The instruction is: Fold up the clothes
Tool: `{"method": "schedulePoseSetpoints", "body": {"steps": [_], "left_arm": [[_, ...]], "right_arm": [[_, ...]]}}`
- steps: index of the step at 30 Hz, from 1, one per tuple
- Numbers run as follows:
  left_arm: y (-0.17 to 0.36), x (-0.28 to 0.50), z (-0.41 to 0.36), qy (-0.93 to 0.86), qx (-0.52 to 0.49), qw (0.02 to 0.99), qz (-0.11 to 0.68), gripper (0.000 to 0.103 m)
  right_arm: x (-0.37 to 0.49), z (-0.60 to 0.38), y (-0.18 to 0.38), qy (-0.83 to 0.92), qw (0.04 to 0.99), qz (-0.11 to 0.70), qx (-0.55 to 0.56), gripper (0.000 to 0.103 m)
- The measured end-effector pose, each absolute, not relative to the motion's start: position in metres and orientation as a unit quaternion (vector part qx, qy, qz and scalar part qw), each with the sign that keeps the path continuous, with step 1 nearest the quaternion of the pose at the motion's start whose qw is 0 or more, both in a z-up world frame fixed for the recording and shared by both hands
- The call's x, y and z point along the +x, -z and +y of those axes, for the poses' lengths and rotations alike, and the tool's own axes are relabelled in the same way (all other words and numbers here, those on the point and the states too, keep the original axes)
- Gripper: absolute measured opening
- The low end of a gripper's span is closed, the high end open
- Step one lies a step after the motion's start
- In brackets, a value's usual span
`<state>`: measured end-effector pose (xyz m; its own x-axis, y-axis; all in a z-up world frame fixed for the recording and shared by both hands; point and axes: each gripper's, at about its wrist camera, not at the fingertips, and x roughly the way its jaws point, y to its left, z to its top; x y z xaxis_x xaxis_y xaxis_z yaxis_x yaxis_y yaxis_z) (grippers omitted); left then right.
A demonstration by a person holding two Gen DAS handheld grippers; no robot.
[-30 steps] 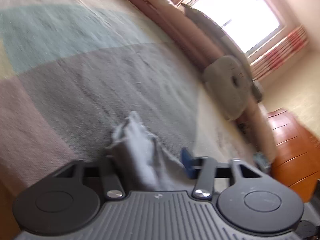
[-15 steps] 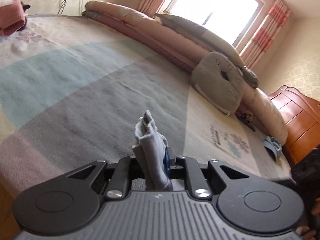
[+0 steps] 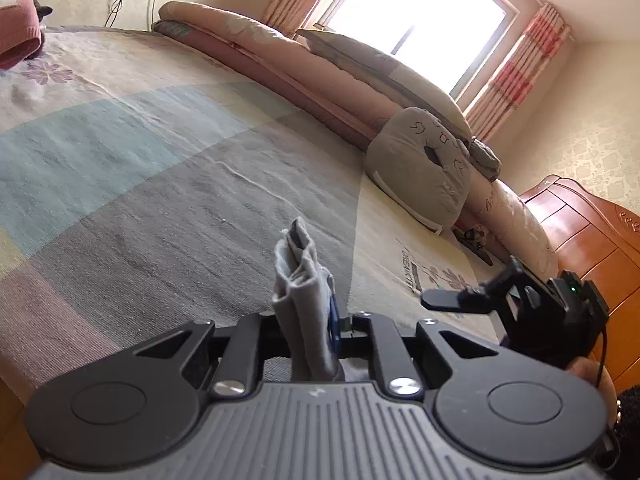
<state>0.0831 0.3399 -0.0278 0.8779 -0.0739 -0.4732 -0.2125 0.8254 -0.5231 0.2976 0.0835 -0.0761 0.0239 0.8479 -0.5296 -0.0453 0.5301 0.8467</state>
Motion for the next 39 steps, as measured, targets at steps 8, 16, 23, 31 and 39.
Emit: {"method": "schedulePoseSetpoints", "body": {"steps": [8,16,23,31,39], "left_arm": [[0.031,0.083,0.339,-0.036,-0.302,0.921,0.242,0.013],[0.032,0.083,0.339,-0.035,-0.302,0.92,0.247,0.013],[0.032,0.081,0.34,-0.031,-0.304,0.92,0.246,0.013],[0.031,0.082,0.339,-0.026,-0.307,0.919,0.248,0.013],[0.024,0.086,0.332,-0.021,-0.3,0.92,0.25,0.013]], "right_arm": [[0.281,0.083,0.073,-0.345,0.617,0.622,0.337,0.103],[0.243,0.092,0.074,-0.351,0.594,0.656,0.307,0.103],[0.224,0.1,0.071,-0.36,0.595,0.663,0.275,0.103],[0.215,0.104,0.079,-0.363,0.57,0.677,0.291,0.103],[0.223,0.082,0.058,-0.366,0.598,0.657,0.277,0.103]]}}
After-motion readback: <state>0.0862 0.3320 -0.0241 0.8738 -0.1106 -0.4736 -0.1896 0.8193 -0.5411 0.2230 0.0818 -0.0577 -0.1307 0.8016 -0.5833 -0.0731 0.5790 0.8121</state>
